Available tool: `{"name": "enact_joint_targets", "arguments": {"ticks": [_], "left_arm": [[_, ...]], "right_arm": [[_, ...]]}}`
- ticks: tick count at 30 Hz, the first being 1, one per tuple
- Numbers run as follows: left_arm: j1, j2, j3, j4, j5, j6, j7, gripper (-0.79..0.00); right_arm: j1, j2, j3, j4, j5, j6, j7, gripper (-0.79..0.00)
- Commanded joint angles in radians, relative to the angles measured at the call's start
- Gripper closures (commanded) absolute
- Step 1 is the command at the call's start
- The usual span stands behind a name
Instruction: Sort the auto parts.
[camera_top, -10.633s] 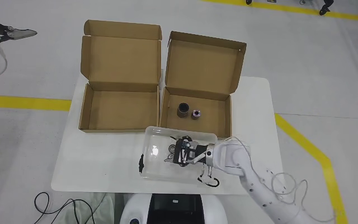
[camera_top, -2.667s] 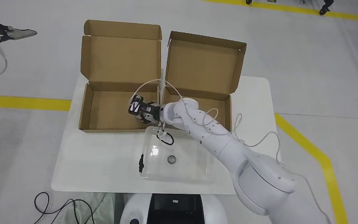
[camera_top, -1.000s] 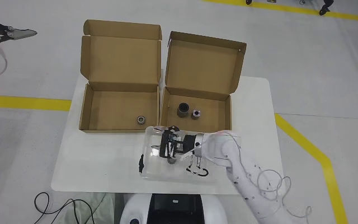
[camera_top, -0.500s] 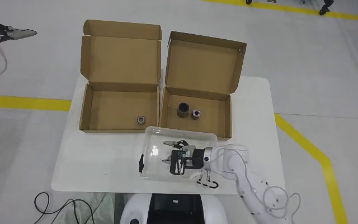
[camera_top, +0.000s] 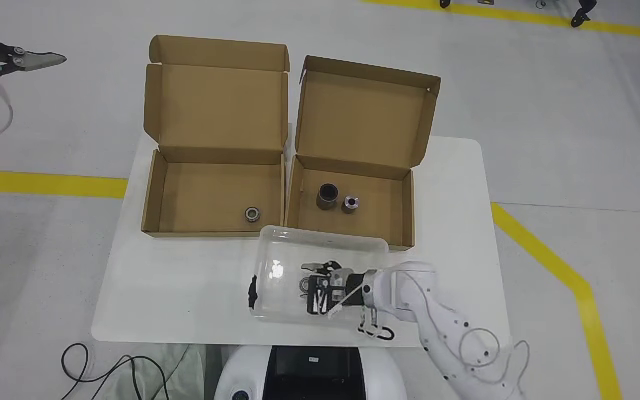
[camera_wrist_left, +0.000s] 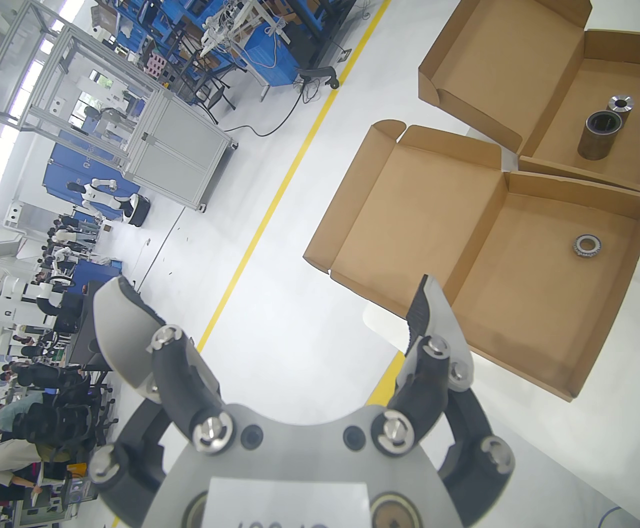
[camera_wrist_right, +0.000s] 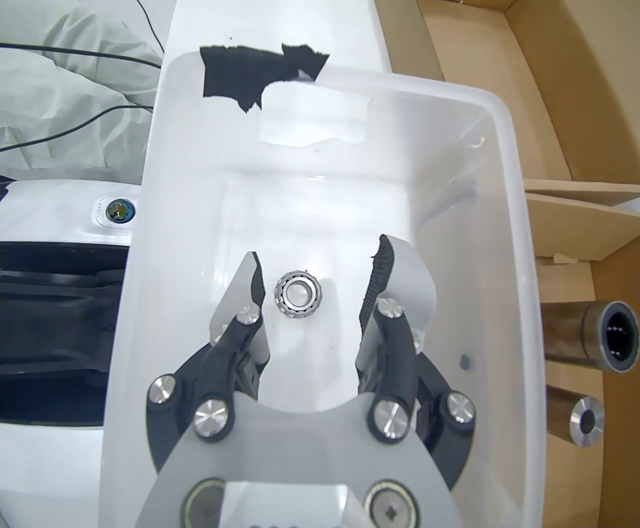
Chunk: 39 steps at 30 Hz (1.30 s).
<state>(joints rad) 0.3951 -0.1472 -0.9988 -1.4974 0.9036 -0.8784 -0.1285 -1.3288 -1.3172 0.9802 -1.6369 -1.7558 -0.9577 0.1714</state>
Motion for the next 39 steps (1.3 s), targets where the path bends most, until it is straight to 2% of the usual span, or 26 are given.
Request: {"name": "enact_joint_targets", "arguments": {"ticks": [1, 10, 16, 25, 30, 37, 39], "left_arm": [[0.000, 0.000, 0.000, 0.000, 0.000, 0.000, 0.000, -0.785], [0.000, 0.000, 0.000, 0.000, 0.000, 0.000, 0.000, -0.785], [0.000, 0.000, 0.000, 0.000, 0.000, 0.000, 0.000, -0.785], [0.000, 0.000, 0.000, 0.000, 0.000, 0.000, 0.000, -0.785], [0.000, 0.000, 0.000, 0.000, 0.000, 0.000, 0.000, -0.785], [0.000, 0.000, 0.000, 0.000, 0.000, 0.000, 0.000, -0.785], [0.000, 0.000, 0.000, 0.000, 0.000, 0.000, 0.000, -0.785]], "right_arm": [[0.008, 0.000, -0.012, 0.012, 0.001, 0.001, 0.009, -0.385], [0.055, -0.004, -0.065, 0.067, 0.005, 0.017, 0.067, -0.391], [0.075, -0.007, -0.092, 0.085, 0.011, 0.042, 0.098, -0.437], [0.092, -0.007, -0.125, 0.107, 0.004, 0.071, 0.115, -0.428], [0.102, -0.007, -0.139, 0.117, 0.000, 0.091, 0.138, -0.339], [0.109, -0.006, -0.148, 0.120, 0.001, 0.121, 0.138, -0.086], [0.109, -0.005, -0.148, 0.115, -0.005, 0.134, 0.131, -0.040]]}}
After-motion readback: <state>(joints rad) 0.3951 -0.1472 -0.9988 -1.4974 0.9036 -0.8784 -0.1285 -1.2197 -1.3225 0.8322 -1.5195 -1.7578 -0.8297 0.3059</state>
